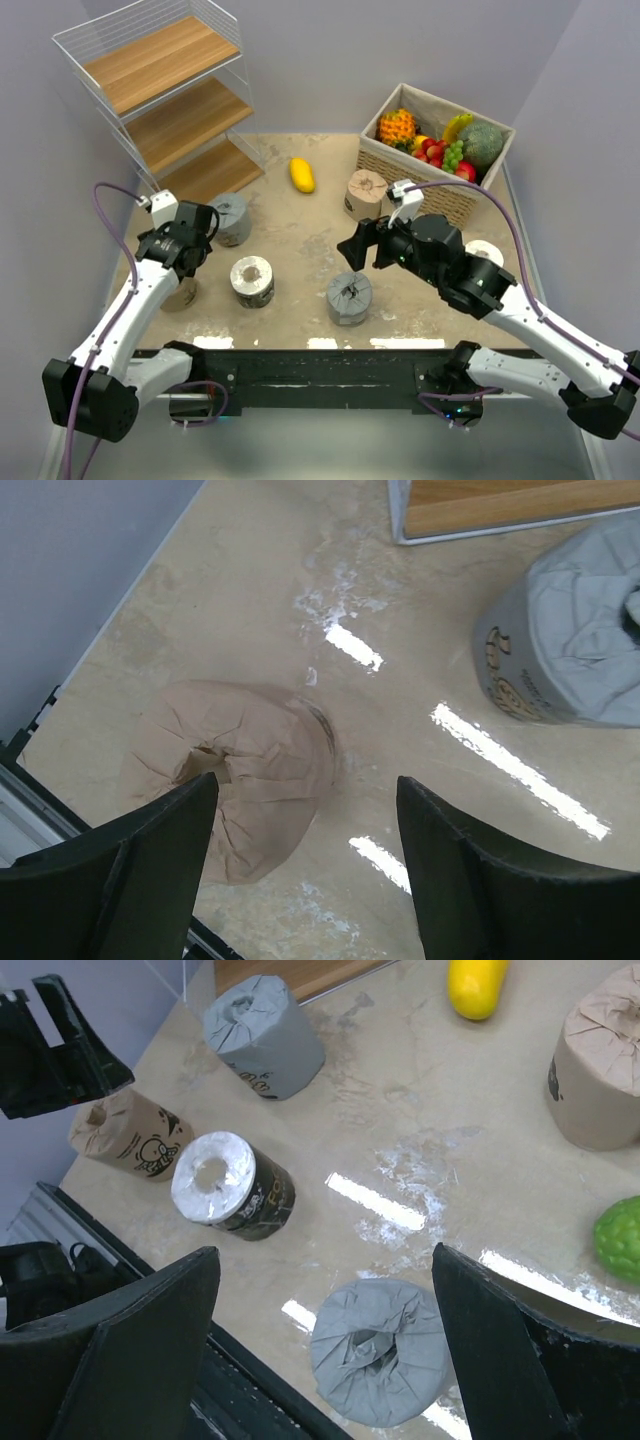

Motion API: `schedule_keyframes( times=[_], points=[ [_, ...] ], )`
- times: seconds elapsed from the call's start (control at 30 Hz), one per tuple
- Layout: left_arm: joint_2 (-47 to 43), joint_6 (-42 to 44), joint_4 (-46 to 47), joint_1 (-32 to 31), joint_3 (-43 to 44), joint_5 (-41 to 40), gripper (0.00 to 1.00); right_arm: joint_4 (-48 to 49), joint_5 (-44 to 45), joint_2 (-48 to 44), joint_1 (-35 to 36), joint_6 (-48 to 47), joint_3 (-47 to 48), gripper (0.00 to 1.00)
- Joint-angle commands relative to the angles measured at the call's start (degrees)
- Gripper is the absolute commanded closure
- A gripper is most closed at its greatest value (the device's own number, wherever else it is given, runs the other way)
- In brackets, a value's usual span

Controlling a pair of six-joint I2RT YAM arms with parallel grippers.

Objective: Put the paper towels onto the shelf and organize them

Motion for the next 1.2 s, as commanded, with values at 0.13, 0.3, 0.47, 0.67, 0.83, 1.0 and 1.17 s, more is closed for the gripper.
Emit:
schedule_keyframes(
  times=[0.13,0.3,0.47,0.67,0.83,1.0,1.17],
  points=[
    [1.05,-1.75,7.05,4.43,-5.59,0.18,0.24,1.89,-1.59,-2.41,0.01,-1.45,-0.45,0.10],
    [2.54,-3.15,7.93,6.63,-7.96,2.21,0.24,1.89,-1.67,-3.29,0.10,-1.45,-0.72,0.10],
    [3.69,-3.68,8.90,7.42,-9.37,3.00,0.27,1.72,-1.67,-3.90,0.10,-1.45,-1.42,0.10],
    [4.39,-3.33,10.66,7.42,-10.69,4.49,0.37,1.54,-1.41,-4.17,0.10,-1.28,-1.33,0.11],
    [3.87,-2.80,10.75,7.42,-10.87,5.98,0.51,1.54,-1.67,-4.26,0.10,-0.58,-0.98,0.11],
    [2.46,0.09,12.33,7.07,-10.78,9.76,0.63,1.02,-1.85,-4.26,0.01,-0.49,-0.37,0.11],
    [-0.35,4.40,12.07,5.32,-8.85,13.02,0.67,0.40,-1.94,-3.12,0.10,-0.40,1.30,0.11]
  ],
)
